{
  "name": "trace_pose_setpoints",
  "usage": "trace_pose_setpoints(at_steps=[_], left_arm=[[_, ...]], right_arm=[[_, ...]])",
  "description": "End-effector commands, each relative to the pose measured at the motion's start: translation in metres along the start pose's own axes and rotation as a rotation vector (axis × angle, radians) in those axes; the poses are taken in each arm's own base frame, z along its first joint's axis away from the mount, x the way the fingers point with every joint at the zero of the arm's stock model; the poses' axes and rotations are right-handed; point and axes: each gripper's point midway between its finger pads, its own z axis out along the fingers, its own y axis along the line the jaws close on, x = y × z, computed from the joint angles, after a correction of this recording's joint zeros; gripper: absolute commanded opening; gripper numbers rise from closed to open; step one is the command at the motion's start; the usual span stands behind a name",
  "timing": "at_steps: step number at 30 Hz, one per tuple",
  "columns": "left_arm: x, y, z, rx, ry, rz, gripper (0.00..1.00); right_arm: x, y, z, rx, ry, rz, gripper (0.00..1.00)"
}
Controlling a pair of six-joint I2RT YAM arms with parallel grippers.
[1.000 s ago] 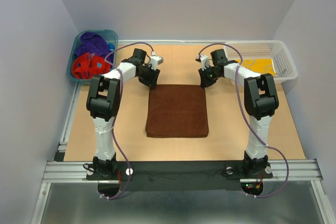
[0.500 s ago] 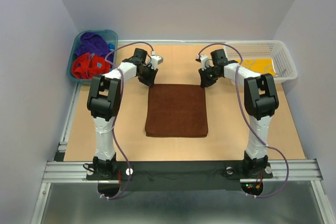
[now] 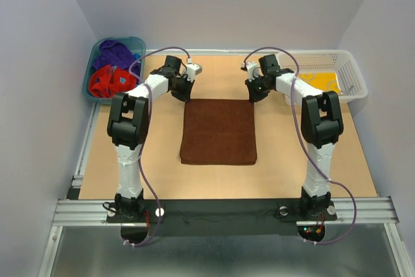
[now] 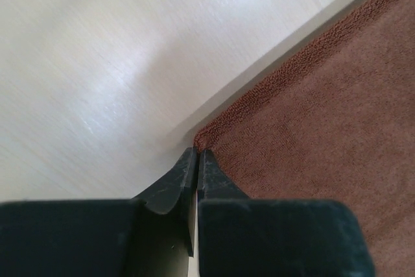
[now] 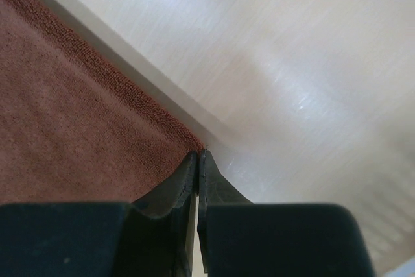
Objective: Fold and stack the towels
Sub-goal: Fold the towel
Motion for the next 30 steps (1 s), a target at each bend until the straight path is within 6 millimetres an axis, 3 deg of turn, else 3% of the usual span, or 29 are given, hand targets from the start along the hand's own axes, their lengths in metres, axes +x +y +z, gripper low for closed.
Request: trace_pose_setpoints(at_steps=[1,8,12,15,18,19,27,30], left_arm=[[-0.058,0.010,-0.048,-0.070,-0.168,0.076,0.00],[-0.058,0.000,-0.069,-0.076,-0.227,0.085,0.00],[-0.041,-0.011,-0.078,-0.073,-0.232,0.043,0.00],[-0.030,-0.016,-0.089,-0.092,-0.245,-0.009,0.00],[-0.017,-0.022,-0.098,-0.112,-0.247,-0.073,0.00],[-0.018,-0.026,-0.106,-0.116,-0.264,-0.080,0.00],[0.027,-0.071,-0.120,-0.080,-0.246,-0.170,0.00],[0.044,-0.078,-0.123,-0.082,-0.240,-0.213,0.00]], right_arm=[[-0.039,-0.014,-0.030,0.084,-0.086,-0.062,0.00],[-0.047,0.000,-0.050,0.101,-0.116,-0.113,0.01],[-0.031,0.006,-0.058,0.128,-0.096,-0.098,0.00],[-0.031,0.016,-0.073,0.140,-0.112,-0.091,0.00],[-0.027,0.035,-0.083,0.101,-0.131,-0.056,0.00],[-0.024,0.043,-0.089,0.089,-0.139,-0.046,0.00],[0.016,0.081,-0.107,0.015,-0.125,0.112,0.01],[0.031,0.093,-0.110,-0.010,-0.112,0.188,0.01]])
